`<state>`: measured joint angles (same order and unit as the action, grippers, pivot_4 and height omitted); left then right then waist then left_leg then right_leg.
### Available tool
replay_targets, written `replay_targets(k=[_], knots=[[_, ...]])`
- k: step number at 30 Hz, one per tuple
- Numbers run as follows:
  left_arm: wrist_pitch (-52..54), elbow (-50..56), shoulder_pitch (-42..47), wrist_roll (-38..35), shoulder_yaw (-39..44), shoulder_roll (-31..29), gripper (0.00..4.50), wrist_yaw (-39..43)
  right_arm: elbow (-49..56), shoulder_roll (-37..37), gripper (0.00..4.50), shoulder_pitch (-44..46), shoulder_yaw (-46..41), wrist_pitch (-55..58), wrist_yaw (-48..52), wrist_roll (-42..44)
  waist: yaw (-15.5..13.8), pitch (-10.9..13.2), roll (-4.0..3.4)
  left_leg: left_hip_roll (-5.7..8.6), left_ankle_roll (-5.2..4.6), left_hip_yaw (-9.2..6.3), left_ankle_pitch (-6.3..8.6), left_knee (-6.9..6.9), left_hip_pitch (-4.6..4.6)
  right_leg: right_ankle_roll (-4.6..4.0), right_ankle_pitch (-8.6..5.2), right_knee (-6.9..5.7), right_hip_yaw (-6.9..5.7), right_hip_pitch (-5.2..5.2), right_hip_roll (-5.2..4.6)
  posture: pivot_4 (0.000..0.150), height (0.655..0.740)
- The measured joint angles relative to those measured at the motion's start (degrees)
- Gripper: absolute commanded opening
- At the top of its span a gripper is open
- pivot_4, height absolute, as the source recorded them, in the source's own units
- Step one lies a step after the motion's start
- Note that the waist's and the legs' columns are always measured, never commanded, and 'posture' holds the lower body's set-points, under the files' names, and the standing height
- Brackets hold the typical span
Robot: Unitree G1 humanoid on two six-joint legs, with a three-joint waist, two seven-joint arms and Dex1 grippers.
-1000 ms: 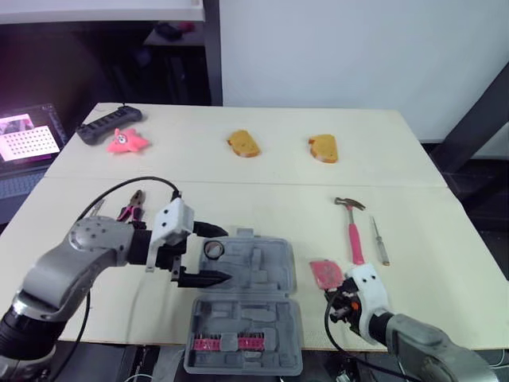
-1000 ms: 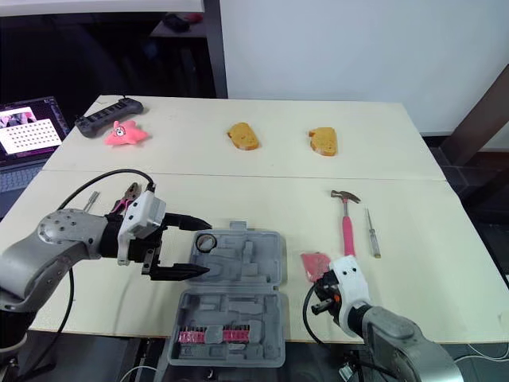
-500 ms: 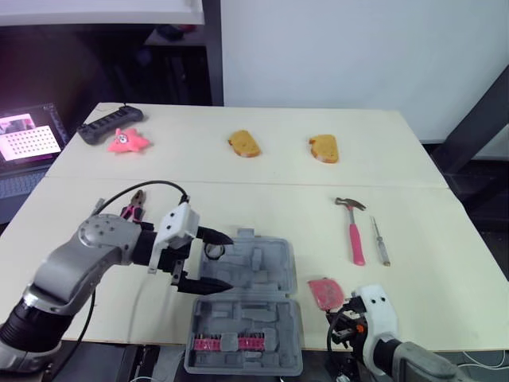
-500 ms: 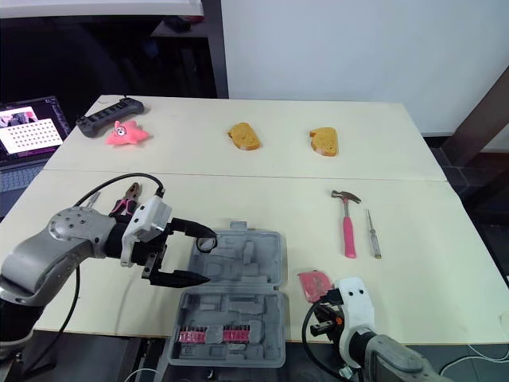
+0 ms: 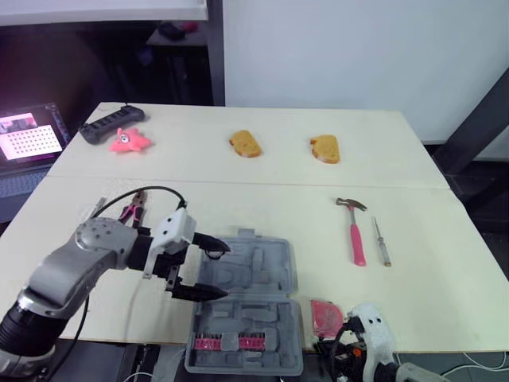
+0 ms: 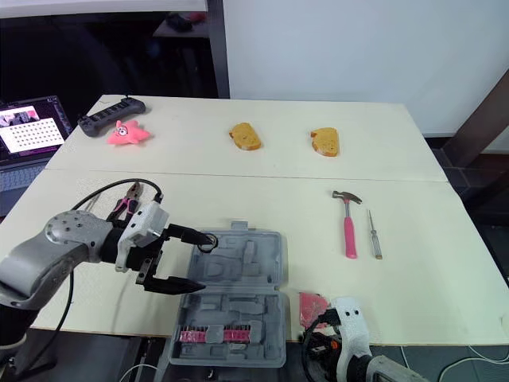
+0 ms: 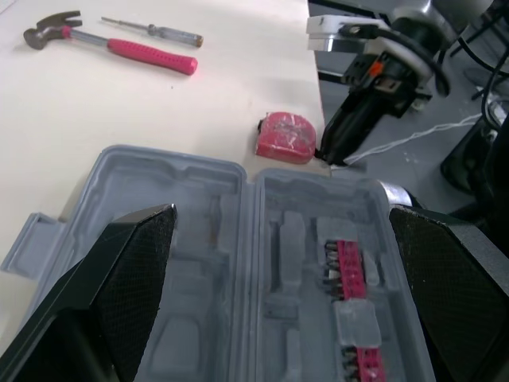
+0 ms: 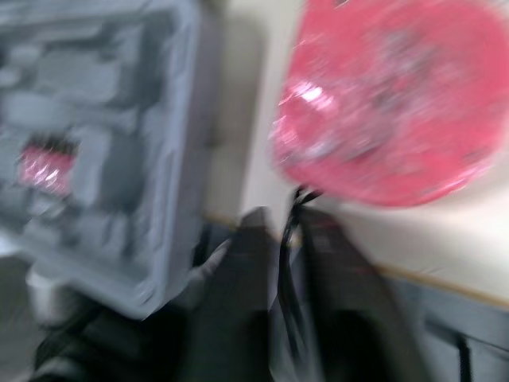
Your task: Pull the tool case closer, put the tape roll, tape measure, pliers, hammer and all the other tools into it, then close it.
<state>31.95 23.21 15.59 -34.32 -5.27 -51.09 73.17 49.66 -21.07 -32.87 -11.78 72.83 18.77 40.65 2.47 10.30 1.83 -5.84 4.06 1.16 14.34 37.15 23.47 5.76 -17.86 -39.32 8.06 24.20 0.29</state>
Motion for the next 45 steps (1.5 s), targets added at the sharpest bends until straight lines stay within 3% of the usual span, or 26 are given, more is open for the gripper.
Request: replay_targets(k=[4,5,9,11,16,20,25,39,43,45], knots=[[-0.4,0.0,-0.5,0.0,0.1,-0.2,4.50,0.4,1.7,-6.7,4.29,-0.1,-5.9,2.0,4.3,5.5,0.0,0.0,0.00,0.00,0.00,0.00,0.00,0.00,0.00,0.00,0.00,0.01,0.00,-0.02,0.00,0.150,0.7150],[-0.7,-0.1,-0.9,0.0,0.2,-0.3,4.50,0.5,2.2,-9.1,4.41,0.0,-7.7,2.3,5.9,7.5,0.0,0.0,0.00,0.00,0.00,0.00,0.00,0.00,0.00,0.00,0.00,0.01,0.00,-0.03,0.00,0.150,0.7150],[-2.5,0.0,-2.0,0.0,1.0,-0.3,4.50,1.5,3.1,-22.7,4.41,2.6,-11.7,-3.0,15.4,9.2,0.2,0.0,0.07,0.01,-0.01,0.01,0.00,0.00,-0.06,0.02,0.01,0.03,0.04,-0.08,0.02,0.150,0.7150],[-4.2,0.0,-3.0,0.0,2.0,-0.3,4.50,2.0,2.1,-31.0,4.41,5.2,-9.2,-12.9,21.5,2.4,0.2,0.0,0.07,0.01,-0.01,0.01,0.00,0.03,-0.09,0.02,0.01,0.04,0.03,-0.11,0.02,0.150,0.7150],[-6.9,0.0,-5.2,0.4,2.7,-0.4,4.50,2.5,-9.6,-41.0,4.41,9.4,1.3,-38.9,33.2,-15.4,-0.3,0.0,0.18,0.01,-0.01,-0.02,0.00,0.10,-0.04,0.10,-0.01,0.13,-0.04,-0.18,-0.02,0.150,0.7150],[-7.6,0.6,-7.3,0.6,4.3,-0.7,4.50,1.7,-21.0,-39.3,4.41,15.1,9.1,-54.1,38.7,-23.3,0.0,0.0,0.18,0.00,-0.01,-0.01,0.00,0.12,-0.07,0.07,0.00,0.18,-0.03,-0.23,-0.02,0.150,0.7150],[-7.6,2.5,-11.0,0.6,6.6,-1.8,4.50,0.6,-28.9,-36.9,4.41,18.6,14.7,-62.3,41.5,-27.8,0.1,0.0,0.15,0.00,-0.01,-0.01,0.00,0.11,-0.10,0.08,0.00,0.15,-0.03,-0.23,-0.01,0.150,0.7150],[-7.5,4.1,-14.3,1.1,9.0,-3.7,4.50,-1.1,-37.7,-30.8,4.41,24.1,22.2,-68.0,42.2,-33.7,-0.1,0.0,0.10,0.00,-0.01,0.01,0.00,0.18,-0.11,0.06,0.00,0.10,-0.02,-0.26,-0.02,0.150,0.7150],[-7.5,4.1,-14.3,1.1,9.0,-3.7,4.50,-1.2,-38.0,-29.4,3.12,24.3,22.4,-67.4,41.5,-33.8,-0.1,0.0,0.10,0.00,-0.01,0.01,0.00,0.18,-0.11,0.07,0.00,0.09,-0.02,-0.26,-0.02,0.150,0.7150],[-7.5,4.1,-14.3,1.1,9.0,-3.7,4.50,-1.2,-37.9,-29.3,2.99,24.2,22.2,-67.1,41.2,-33.6,-0.1,0.0,0.10,0.00,-0.01,0.01,0.00,0.19,-0.11,0.07,0.00,0.09,-0.02,-0.26,-0.02,0.150,0.7150]])
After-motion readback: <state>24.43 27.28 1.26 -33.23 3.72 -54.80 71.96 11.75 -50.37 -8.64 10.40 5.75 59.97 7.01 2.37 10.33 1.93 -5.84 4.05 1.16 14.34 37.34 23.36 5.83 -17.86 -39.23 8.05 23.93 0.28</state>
